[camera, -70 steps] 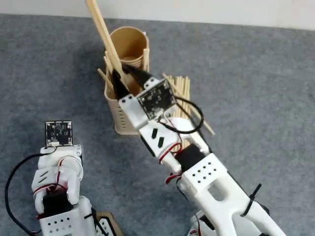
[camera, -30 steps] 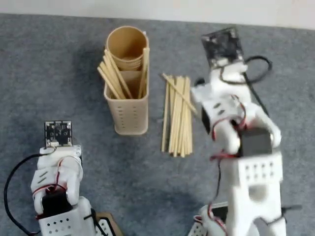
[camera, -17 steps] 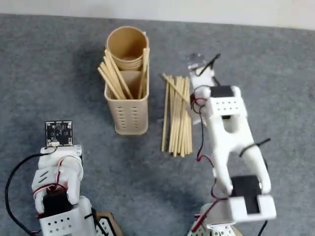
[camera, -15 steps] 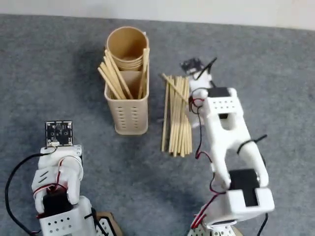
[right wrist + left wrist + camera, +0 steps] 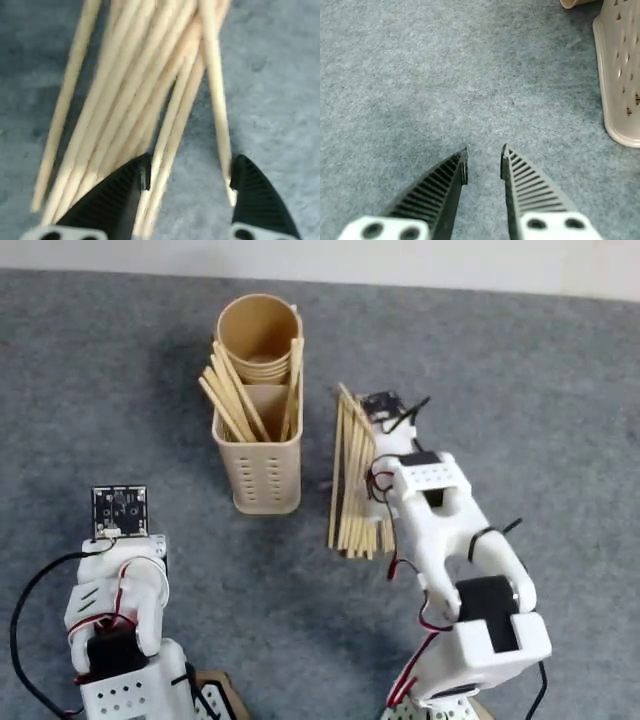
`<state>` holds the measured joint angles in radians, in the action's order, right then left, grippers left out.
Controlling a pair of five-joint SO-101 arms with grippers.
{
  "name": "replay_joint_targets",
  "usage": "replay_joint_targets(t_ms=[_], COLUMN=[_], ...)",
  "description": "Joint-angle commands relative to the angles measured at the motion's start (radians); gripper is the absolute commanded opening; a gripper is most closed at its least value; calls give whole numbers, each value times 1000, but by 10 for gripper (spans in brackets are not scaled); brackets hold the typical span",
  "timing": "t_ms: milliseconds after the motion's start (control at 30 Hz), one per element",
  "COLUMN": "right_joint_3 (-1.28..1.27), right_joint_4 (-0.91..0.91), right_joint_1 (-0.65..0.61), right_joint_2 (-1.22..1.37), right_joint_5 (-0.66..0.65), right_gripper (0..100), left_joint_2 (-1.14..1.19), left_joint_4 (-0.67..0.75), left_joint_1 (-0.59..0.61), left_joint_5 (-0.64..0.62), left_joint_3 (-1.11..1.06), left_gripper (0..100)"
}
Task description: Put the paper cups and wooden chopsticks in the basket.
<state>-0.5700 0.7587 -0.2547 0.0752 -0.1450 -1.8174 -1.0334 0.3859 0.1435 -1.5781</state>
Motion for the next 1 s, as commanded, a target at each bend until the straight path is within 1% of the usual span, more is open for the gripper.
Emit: replay_joint_targets(t_ms=[0, 100, 300, 400, 500, 600, 833, 967], right_joint_3=[-16, -19, -21, -21, -25, -38, -71, -42], right_joint_4=[-16, -16, -13, -13, -13, -13, -12, 41], right_joint_1=[39, 42, 42, 42, 47, 79, 93, 88], right_joint_2=[-7, -7, -7, -10, -50, -170, -576, -725], right_joint_5=[18, 20, 20, 20, 26, 71, 75, 74], right_gripper=[132, 30, 29, 3, 5, 5, 5, 5], left_joint_2=[-5, -5, -5, -5, -5, -5, -5, -5], left_joint_4=[18, 18, 18, 18, 18, 18, 18, 18], left_joint_1=[-16, -16, -16, -16, -16, -16, -18, -18], left_joint_5=[11, 11, 11, 11, 11, 11, 11, 11], left_joint_3=[4, 4, 4, 4, 4, 4, 2, 2], left_gripper=[130, 130, 129, 129, 129, 129, 129, 129])
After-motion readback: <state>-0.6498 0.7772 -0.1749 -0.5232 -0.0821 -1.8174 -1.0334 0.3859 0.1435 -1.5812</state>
